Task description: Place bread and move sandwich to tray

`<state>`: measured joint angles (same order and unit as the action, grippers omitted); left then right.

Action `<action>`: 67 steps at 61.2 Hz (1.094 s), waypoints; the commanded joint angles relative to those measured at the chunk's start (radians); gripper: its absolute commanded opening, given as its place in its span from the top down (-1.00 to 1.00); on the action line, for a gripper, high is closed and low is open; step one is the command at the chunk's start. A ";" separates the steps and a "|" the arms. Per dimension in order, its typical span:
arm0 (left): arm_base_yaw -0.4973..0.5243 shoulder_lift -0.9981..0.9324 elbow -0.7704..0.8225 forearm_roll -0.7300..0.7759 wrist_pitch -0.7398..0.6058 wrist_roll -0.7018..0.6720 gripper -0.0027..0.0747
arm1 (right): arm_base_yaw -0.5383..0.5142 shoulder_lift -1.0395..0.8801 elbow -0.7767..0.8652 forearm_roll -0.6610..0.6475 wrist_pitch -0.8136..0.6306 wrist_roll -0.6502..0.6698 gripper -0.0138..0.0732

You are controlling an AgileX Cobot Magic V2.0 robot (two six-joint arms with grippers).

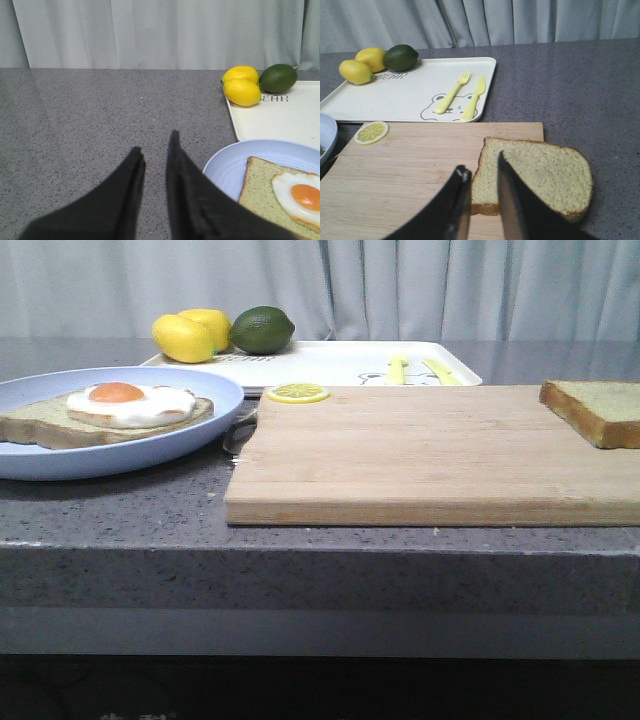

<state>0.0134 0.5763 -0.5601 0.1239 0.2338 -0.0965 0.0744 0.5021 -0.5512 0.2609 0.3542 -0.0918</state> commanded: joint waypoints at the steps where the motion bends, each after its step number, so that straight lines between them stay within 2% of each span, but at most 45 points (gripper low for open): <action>1: -0.005 0.007 -0.033 -0.003 -0.082 0.002 -0.20 | -0.004 0.010 -0.034 0.000 -0.076 -0.004 -0.32; 6: -0.005 0.007 -0.033 -0.003 -0.082 0.002 -0.71 | -0.004 0.016 -0.034 0.000 -0.076 -0.004 -0.78; 8: -0.005 0.007 -0.033 -0.003 -0.082 0.002 -0.81 | -0.004 0.019 -0.034 0.000 -0.076 -0.004 -0.84; 10: -0.005 0.009 -0.033 -0.003 -0.082 0.002 -0.85 | -0.004 0.022 -0.034 0.007 -0.075 -0.004 -0.81; 21: -0.005 0.009 -0.033 -0.003 -0.082 0.002 -0.75 | -0.003 0.049 -0.041 0.032 -0.022 -0.004 -0.79; 32: -0.005 0.009 -0.033 -0.003 -0.082 0.002 -0.62 | -0.015 0.172 -0.142 0.020 0.055 -0.003 -0.79; 43: -0.005 0.009 -0.033 -0.003 -0.082 0.002 -0.52 | -0.163 0.367 -0.279 0.021 0.167 0.009 -0.79; 52: -0.009 0.009 -0.033 -0.003 -0.082 0.002 -0.45 | -0.271 0.498 -0.354 0.021 0.202 0.038 -0.79; 67: -0.080 0.009 -0.033 -0.003 -0.082 0.002 -0.30 | -0.400 0.711 -0.478 0.026 0.314 0.032 -0.79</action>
<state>-0.0442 0.5786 -0.5601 0.1239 0.2331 -0.0965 -0.2875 1.1678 -0.9595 0.2777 0.6742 -0.0573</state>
